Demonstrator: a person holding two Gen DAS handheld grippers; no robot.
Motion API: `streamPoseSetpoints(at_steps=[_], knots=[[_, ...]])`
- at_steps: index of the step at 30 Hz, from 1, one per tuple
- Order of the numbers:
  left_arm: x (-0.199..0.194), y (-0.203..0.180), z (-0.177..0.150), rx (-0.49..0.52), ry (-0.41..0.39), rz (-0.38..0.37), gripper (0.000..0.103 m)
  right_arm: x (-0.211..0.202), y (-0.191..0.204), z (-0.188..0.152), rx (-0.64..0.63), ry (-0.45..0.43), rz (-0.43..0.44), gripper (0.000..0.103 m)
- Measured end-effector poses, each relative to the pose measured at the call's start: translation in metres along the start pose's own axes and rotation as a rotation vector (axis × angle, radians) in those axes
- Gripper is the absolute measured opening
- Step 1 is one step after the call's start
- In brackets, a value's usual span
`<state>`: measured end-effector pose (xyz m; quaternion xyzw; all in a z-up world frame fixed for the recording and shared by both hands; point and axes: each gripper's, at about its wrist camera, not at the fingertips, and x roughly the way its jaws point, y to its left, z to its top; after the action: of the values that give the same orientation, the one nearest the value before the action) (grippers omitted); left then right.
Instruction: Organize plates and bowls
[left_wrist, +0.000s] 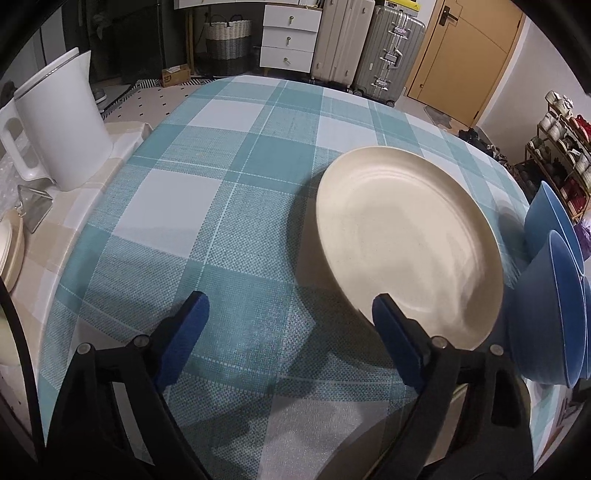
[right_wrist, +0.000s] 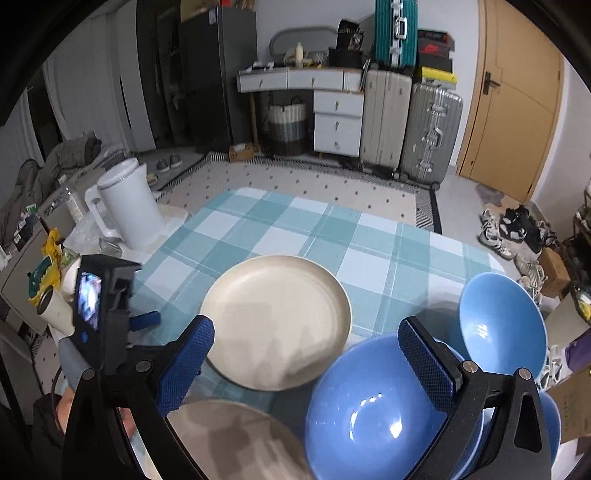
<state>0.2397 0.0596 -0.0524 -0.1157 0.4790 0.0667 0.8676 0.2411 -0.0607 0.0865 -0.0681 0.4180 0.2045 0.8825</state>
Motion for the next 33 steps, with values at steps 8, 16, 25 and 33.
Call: streamPoseSetpoints(at_steps=[8, 16, 25, 33], knots=[[0.007, -0.005, 0.002, 0.018, 0.009, -0.027, 0.077, 0.056, -0.013, 0.029, -0.008, 0.133, -0.018, 0.101], [0.007, -0.006, 0.001, 0.011, 0.012, -0.079, 0.06, 0.107, -0.029, 0.033, 0.007, 0.26, -0.023, 0.081], [0.008, -0.001, -0.002, -0.004, 0.019, -0.094, 0.036, 0.144, -0.039, 0.018, 0.022, 0.351, -0.049, 0.06], [0.008, 0.0, -0.002, -0.007, 0.018, -0.109, 0.03, 0.144, -0.038, 0.012, 0.014, 0.348, -0.054, 0.035]])
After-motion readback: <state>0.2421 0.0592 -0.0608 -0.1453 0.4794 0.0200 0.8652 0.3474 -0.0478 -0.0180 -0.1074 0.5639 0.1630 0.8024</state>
